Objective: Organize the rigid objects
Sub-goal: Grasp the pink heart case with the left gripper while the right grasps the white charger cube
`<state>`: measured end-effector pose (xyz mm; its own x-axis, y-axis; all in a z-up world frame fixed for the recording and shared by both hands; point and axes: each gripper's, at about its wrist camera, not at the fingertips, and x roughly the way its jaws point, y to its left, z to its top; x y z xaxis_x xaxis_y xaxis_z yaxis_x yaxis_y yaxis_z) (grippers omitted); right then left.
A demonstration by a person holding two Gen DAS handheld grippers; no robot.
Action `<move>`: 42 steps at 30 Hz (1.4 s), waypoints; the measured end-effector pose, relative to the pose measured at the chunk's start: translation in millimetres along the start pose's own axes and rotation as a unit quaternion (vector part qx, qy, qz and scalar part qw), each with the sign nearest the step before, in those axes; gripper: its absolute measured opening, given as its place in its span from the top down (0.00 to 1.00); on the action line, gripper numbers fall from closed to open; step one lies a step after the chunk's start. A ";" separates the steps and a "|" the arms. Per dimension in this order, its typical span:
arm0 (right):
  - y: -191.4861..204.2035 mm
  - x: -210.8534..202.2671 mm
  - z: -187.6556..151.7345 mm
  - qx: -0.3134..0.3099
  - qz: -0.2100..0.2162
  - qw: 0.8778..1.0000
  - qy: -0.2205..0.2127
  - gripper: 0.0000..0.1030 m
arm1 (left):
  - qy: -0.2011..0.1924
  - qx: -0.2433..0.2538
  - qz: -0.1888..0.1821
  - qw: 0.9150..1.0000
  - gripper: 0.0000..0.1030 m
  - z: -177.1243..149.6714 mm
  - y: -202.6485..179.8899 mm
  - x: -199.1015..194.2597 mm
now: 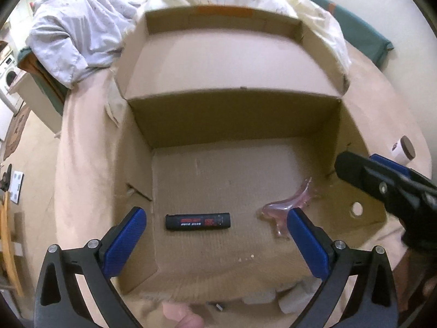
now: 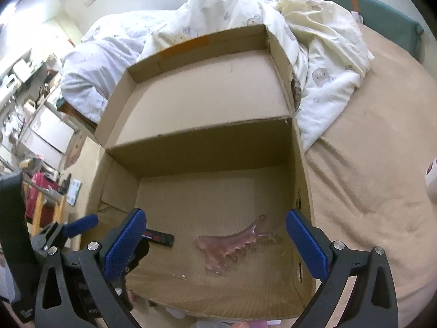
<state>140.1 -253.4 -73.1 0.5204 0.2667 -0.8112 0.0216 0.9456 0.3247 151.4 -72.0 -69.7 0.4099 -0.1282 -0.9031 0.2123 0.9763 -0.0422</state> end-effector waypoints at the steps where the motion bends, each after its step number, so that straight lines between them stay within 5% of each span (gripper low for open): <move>1: -0.9 -3.7 0.4 0.004 0.004 1.000 -0.001 0.00 | -0.006 0.001 0.002 1.000 0.00 -1.1 1.2 -8.8; 6: 1.9 -30.7 -9.4 0.001 0.020 1.000 -0.008 0.00 | -0.018 -0.009 0.029 0.999 0.00 -11.5 14.2 -41.2; 12: 3.7 -60.9 -34.0 -0.012 0.032 0.999 -0.014 0.00 | -0.003 -0.076 0.033 0.997 0.00 -35.6 44.9 -74.9; 20: -7.6 -79.0 -61.0 -0.006 0.032 0.999 -0.008 0.00 | -0.012 -0.087 0.057 0.995 0.00 -57.0 68.2 -94.8; 29: -32.2 -67.6 -82.0 0.040 0.032 0.998 0.037 0.00 | 0.042 -0.119 0.056 0.990 0.00 -76.8 85.1 -43.2; 31: -32.6 -61.3 -84.8 0.038 0.022 0.998 0.051 0.00 | 0.079 -0.125 0.059 0.987 0.01 -87.4 84.6 -21.2; 35: -31.0 -45.9 -91.9 0.034 0.033 0.995 0.089 0.00 | 0.152 -0.148 0.046 0.976 0.22 -100.6 85.6 22.6; 38: -30.6 -28.9 -99.9 0.051 0.063 0.988 0.129 0.00 | 0.177 -0.156 0.037 0.971 0.22 -100.2 82.1 44.3; 42: -23.0 -9.4 -117.4 0.067 0.093 0.977 0.178 0.00 | 0.171 -0.137 0.046 0.975 0.24 -97.9 73.4 50.4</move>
<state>34.5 -255.8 -130.0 0.1960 0.5024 -0.8421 0.0790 0.8479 0.5243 100.8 10.3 -160.1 0.0873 -0.0184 -0.9960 -0.0754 0.9968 -0.0250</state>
